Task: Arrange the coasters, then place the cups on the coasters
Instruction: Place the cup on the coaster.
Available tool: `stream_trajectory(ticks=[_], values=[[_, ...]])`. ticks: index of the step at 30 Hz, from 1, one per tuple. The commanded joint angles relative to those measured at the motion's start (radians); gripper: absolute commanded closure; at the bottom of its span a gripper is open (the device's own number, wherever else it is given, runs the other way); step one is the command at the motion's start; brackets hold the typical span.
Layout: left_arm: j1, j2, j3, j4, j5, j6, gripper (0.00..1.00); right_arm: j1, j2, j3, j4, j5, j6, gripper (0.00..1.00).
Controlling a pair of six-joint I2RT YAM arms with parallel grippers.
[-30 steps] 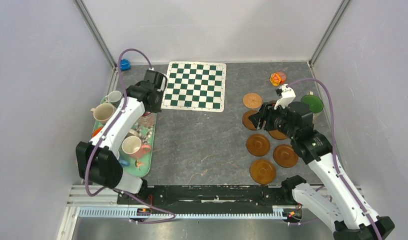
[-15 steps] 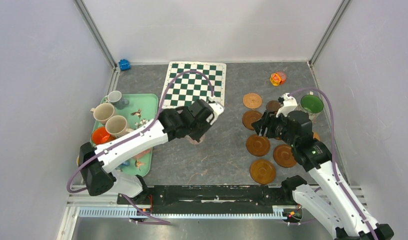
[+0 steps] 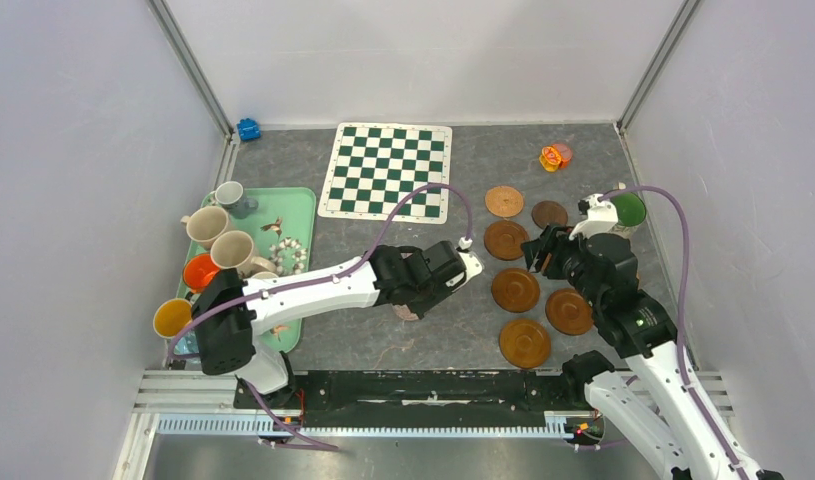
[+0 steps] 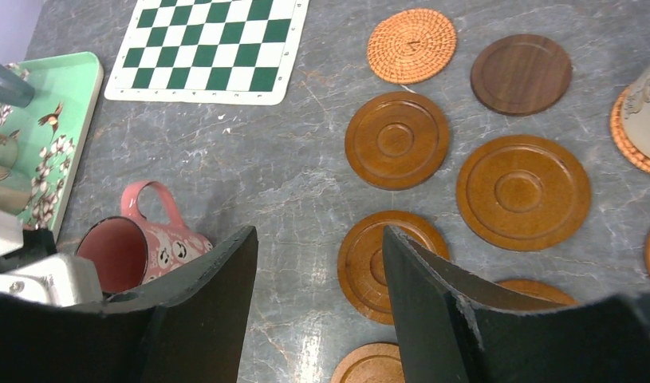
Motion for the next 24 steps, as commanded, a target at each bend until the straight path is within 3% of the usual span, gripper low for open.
stream_trajectory(ticks=[1,6,13,20,24], values=[[-0.017,-0.007,0.031,0.087,-0.028,0.01,0.88,0.003,-0.015,0.055,-0.022,0.066,0.0,0.39],[-0.019,0.005,-0.001,0.1,-0.02,-0.006,0.8,0.003,0.007,0.072,-0.042,0.065,-0.016,0.39],[-0.02,-0.06,0.019,0.108,-0.015,-0.058,0.53,0.004,0.04,0.081,-0.046,0.036,-0.035,0.38],[-0.012,-0.139,0.094,0.083,-0.078,-0.115,0.01,0.003,0.144,0.091,-0.044,-0.033,-0.079,0.39],[0.041,-0.17,0.127,0.05,-0.183,-0.175,0.0,0.004,0.231,0.081,-0.029,-0.097,-0.085,0.42]])
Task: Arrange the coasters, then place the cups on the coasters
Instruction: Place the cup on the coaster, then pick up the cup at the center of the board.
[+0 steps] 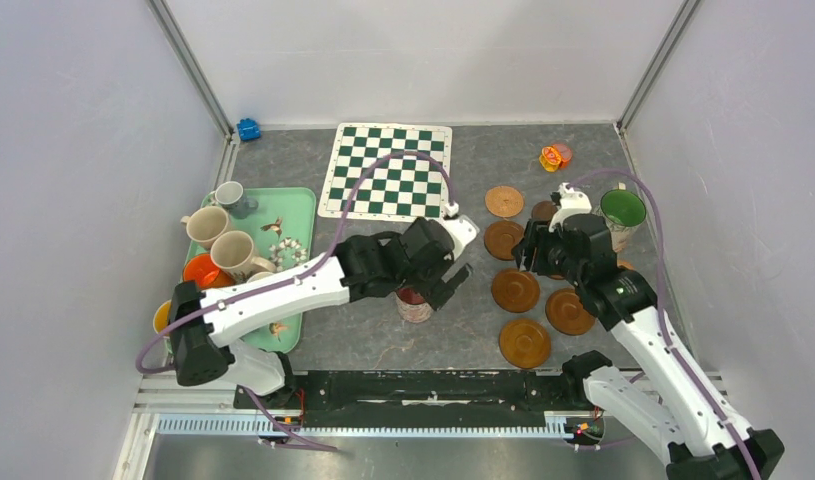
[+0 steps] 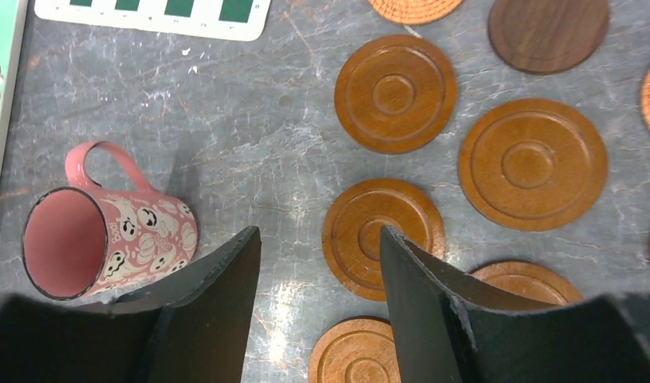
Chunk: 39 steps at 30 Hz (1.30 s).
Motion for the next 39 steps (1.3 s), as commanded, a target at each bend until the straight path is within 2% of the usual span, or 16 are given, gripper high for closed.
stream_trajectory(ticks=[1,7,12,15,21,27,31,39], values=[[0.079,-0.068,0.057,-0.007,-0.105,-0.107,0.0,0.005,0.083,0.028,0.027,-0.093,-0.034,0.43],[0.291,-0.167,-0.025,0.006,0.054,-0.157,0.0,0.059,0.156,0.035,0.074,-0.13,0.011,0.45],[0.494,-0.305,-0.153,0.031,0.124,-0.158,0.0,0.184,0.223,0.071,0.098,-0.079,0.055,0.44],[0.564,-0.389,-0.226,0.037,0.13,-0.133,0.0,0.28,0.276,0.119,0.095,-0.015,0.078,0.44],[0.573,-0.531,-0.355,0.025,0.065,-0.07,0.0,0.469,0.393,0.206,0.098,0.07,0.139,0.44],[0.573,-0.564,-0.415,-0.023,0.046,-0.014,0.0,0.591,0.544,0.31,0.091,0.117,0.164,0.44],[0.573,-0.613,-0.444,-0.006,0.086,-0.019,0.0,0.627,0.653,0.376,0.026,0.177,0.174,0.45],[0.573,-0.655,-0.469,0.02,0.095,-0.025,0.0,0.64,0.775,0.43,0.007,0.208,0.174,0.46]])
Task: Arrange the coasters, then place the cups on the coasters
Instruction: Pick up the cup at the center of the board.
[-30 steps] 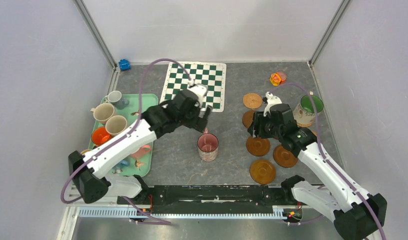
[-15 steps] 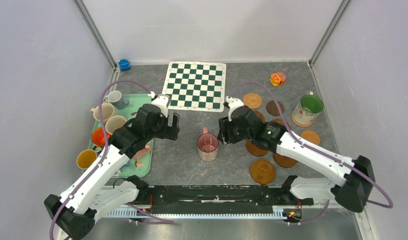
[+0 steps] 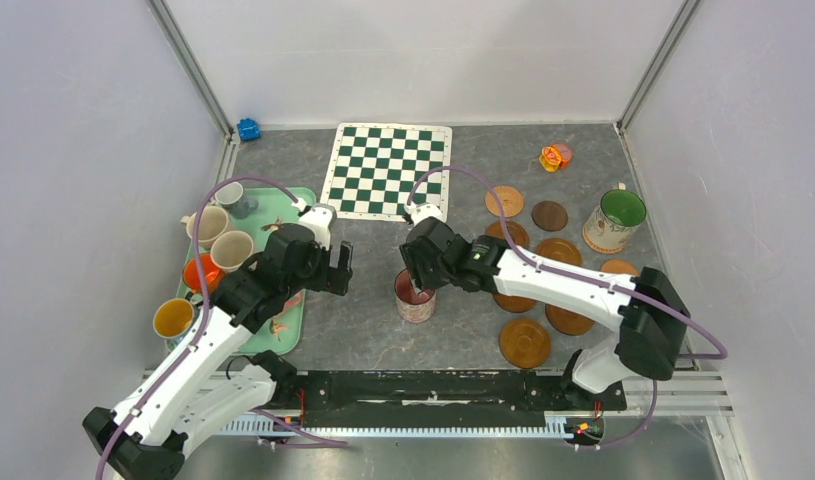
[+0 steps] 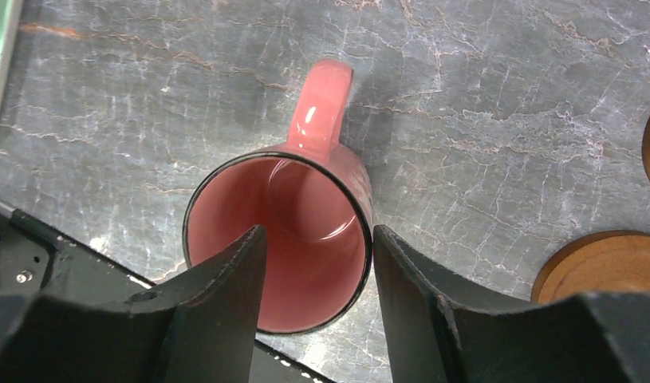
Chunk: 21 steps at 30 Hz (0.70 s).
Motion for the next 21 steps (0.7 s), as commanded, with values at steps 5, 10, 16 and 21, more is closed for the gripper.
stream_trajectory(ticks=[5,10,16,21], values=[[0.002,0.0,-0.002,0.045,0.024,0.035,0.0,0.007,0.072,0.07,-0.032,0.061,0.014,0.66],[0.002,-0.024,-0.006,0.044,0.008,0.03,0.0,0.007,0.081,0.068,-0.047,0.074,0.022,0.76],[0.002,-0.029,-0.005,0.041,-0.036,0.025,0.0,0.006,0.078,0.084,-0.049,0.093,0.017,0.91],[0.001,-0.026,-0.005,0.039,-0.049,0.019,0.0,0.0,0.085,0.122,-0.071,0.116,0.019,1.0]])
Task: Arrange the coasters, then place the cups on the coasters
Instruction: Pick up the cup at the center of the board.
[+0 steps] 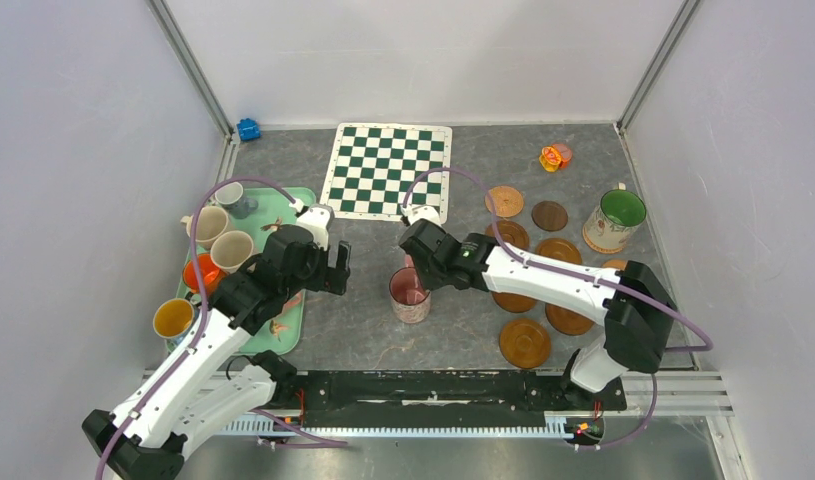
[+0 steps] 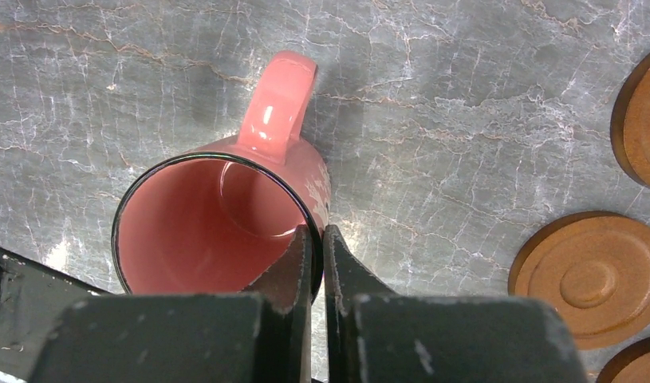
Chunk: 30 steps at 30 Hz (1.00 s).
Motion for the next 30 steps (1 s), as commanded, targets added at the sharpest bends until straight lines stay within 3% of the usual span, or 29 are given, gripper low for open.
stream_trajectory(ticks=[1,10,19,27,30], values=[[0.002,-0.008,0.003,0.034,-0.027,0.019,0.0,-0.005,0.001,0.084,-0.013,0.055,0.017,1.0],[0.002,0.0,0.005,0.033,-0.02,0.021,0.0,-0.095,-0.167,0.05,-0.043,0.131,0.033,1.0],[0.002,0.01,0.007,0.033,-0.01,0.025,0.0,-0.31,-0.348,-0.029,-0.073,0.201,0.02,1.0],[0.002,0.006,0.006,0.033,0.003,0.026,0.0,-0.621,-0.395,-0.035,-0.087,0.167,-0.115,1.0],[0.001,0.005,0.006,0.033,0.02,0.026,0.0,-0.717,-0.398,-0.067,-0.017,0.042,-0.16,1.0]])
